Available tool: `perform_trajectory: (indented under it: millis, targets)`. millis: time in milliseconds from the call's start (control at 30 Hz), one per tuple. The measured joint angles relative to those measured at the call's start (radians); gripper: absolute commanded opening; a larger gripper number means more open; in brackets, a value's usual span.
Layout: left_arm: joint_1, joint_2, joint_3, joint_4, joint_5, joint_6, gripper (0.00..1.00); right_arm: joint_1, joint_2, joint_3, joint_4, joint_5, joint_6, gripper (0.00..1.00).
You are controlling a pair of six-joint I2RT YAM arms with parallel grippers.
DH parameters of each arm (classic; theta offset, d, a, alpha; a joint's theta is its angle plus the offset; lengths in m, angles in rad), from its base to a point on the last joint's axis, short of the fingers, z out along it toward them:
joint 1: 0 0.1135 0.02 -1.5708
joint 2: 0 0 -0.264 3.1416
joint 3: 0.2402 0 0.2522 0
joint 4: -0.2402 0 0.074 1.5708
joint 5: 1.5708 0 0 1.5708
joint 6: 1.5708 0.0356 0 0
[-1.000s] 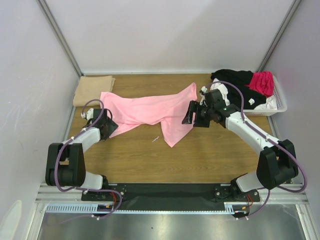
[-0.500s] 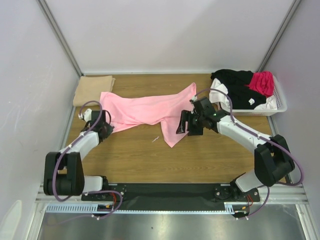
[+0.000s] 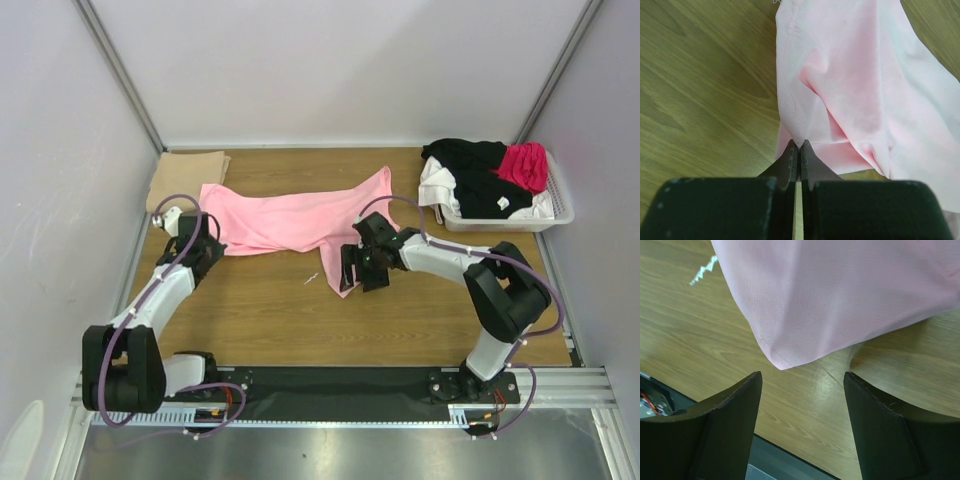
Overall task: Fold and stack the t-shirts
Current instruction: Flatten the tshirt out
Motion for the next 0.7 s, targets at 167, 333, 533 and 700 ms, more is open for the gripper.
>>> perform_trajectory:
  millis: [167, 333, 533, 700]
  targets:
    - [-0.006, -0.016, -0.005, -0.006, 0.0, 0.008, 0.0, 0.027, 0.022, 0.0, 0.001, 0.005, -0.011, 0.72]
    - [-0.006, -0.032, -0.005, -0.006, -0.001, 0.018, 0.0, 0.038, 0.034, 0.01, 0.009, 0.007, -0.017, 0.67]
    - [-0.006, -0.04, -0.011, -0.007, 0.0, 0.025, 0.0, 0.039, 0.058, 0.025, 0.028, 0.006, -0.033, 0.59]
    - [-0.006, -0.049, -0.012, -0.006, -0.001, 0.036, 0.0, 0.039, 0.083, 0.043, 0.047, -0.008, -0.047, 0.47]
